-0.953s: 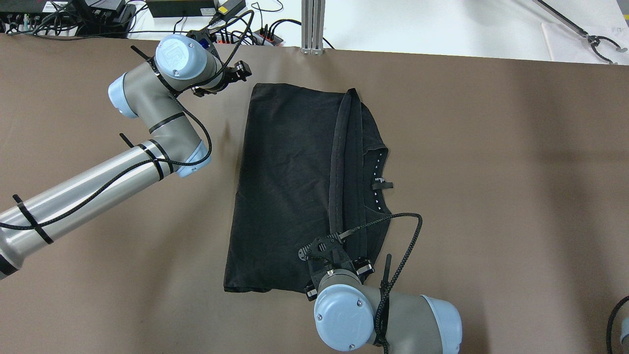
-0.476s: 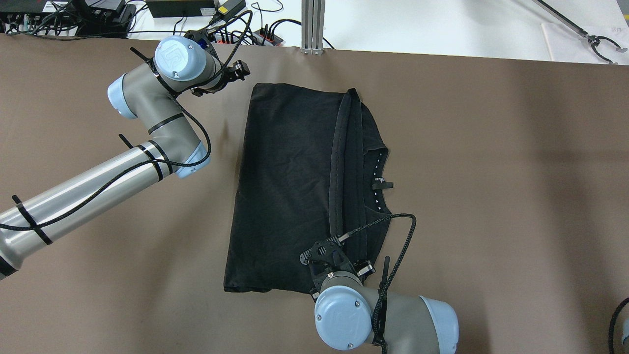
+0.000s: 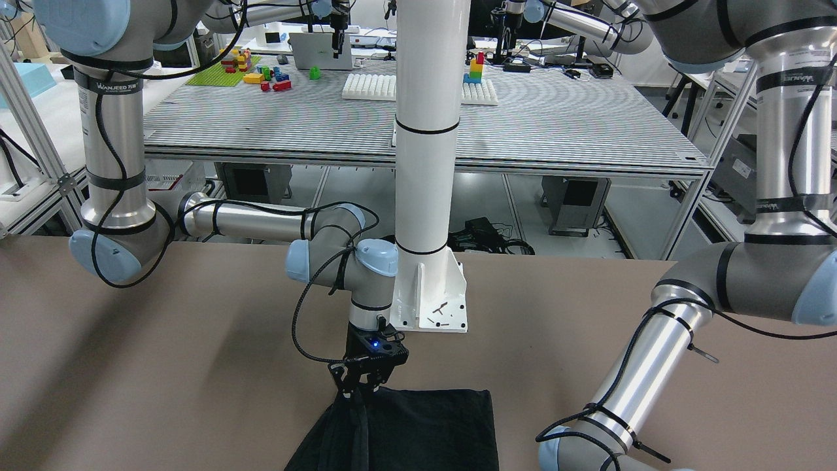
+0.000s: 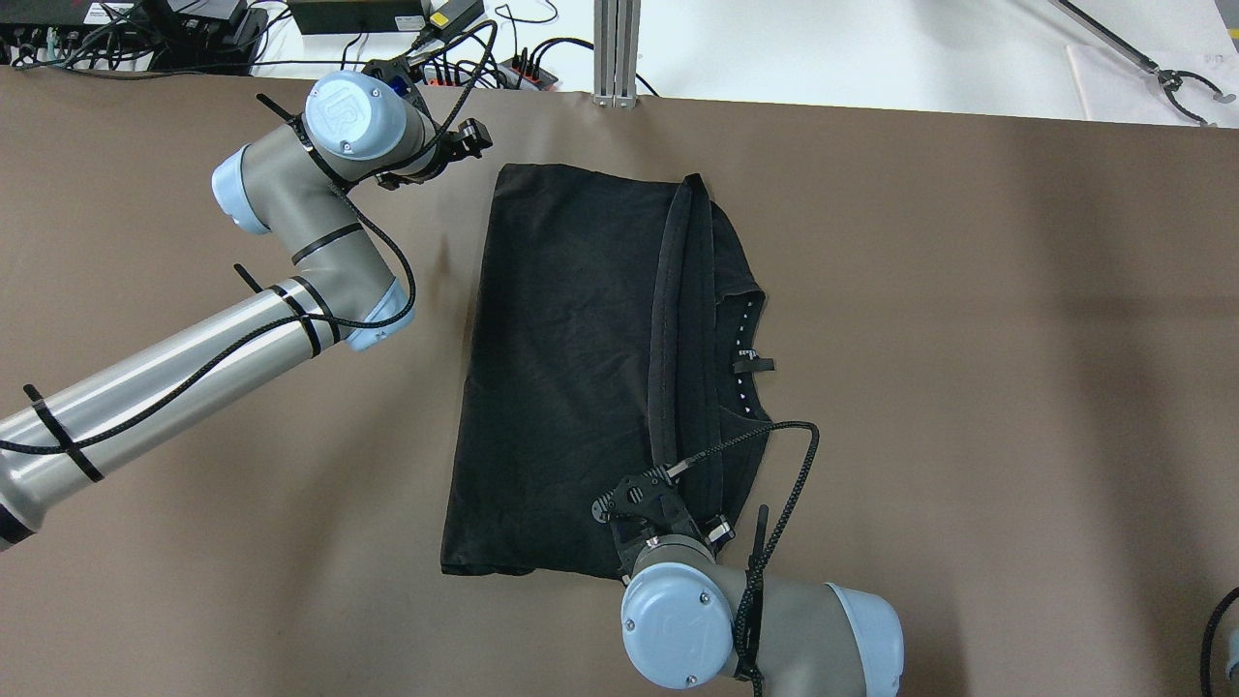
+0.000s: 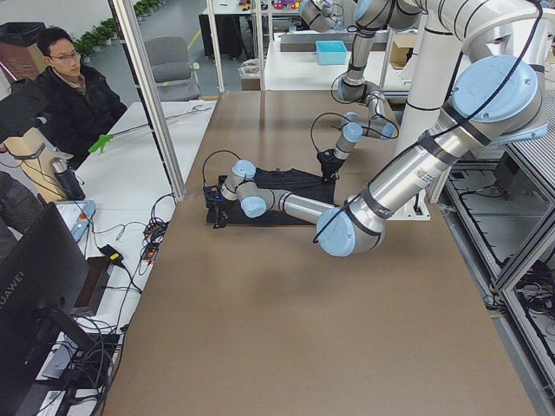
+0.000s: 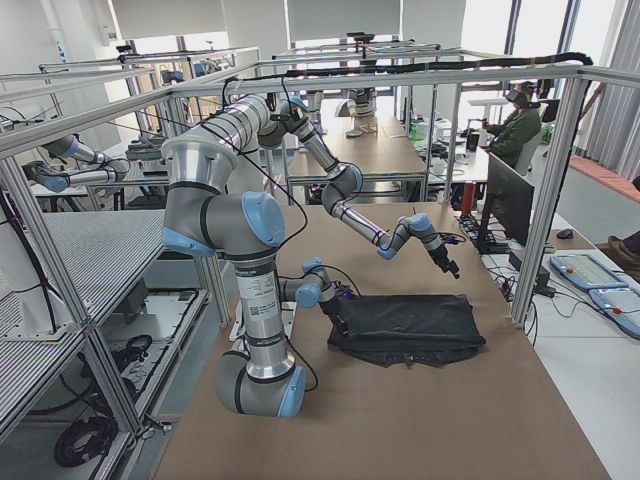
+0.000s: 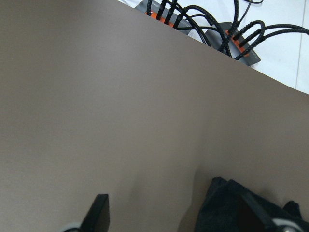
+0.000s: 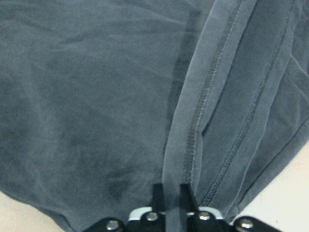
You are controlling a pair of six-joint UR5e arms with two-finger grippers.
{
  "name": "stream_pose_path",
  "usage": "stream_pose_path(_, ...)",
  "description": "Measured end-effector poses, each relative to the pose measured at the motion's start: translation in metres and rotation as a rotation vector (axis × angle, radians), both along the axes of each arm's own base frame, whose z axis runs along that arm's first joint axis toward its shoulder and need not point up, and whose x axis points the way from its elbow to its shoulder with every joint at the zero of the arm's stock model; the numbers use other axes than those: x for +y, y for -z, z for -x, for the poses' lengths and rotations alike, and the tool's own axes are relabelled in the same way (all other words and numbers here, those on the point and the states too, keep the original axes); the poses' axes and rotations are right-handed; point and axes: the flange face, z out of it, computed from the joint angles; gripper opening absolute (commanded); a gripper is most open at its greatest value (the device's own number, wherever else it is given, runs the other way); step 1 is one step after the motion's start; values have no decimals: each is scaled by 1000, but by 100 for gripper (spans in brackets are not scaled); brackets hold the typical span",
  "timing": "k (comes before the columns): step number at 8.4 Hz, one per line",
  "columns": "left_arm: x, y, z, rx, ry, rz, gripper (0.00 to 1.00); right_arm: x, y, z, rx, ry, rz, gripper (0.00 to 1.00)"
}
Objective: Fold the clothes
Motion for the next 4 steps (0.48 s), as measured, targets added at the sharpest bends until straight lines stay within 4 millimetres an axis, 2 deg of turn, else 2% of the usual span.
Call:
stream_pose_path(2,1,0,-1,10,8,9,93,0,-6,-4,-7,12,-6,0)
stream_pose_path(4,1,9,0,29,18,11,93,1,-12,-20,-29,58,-49,0)
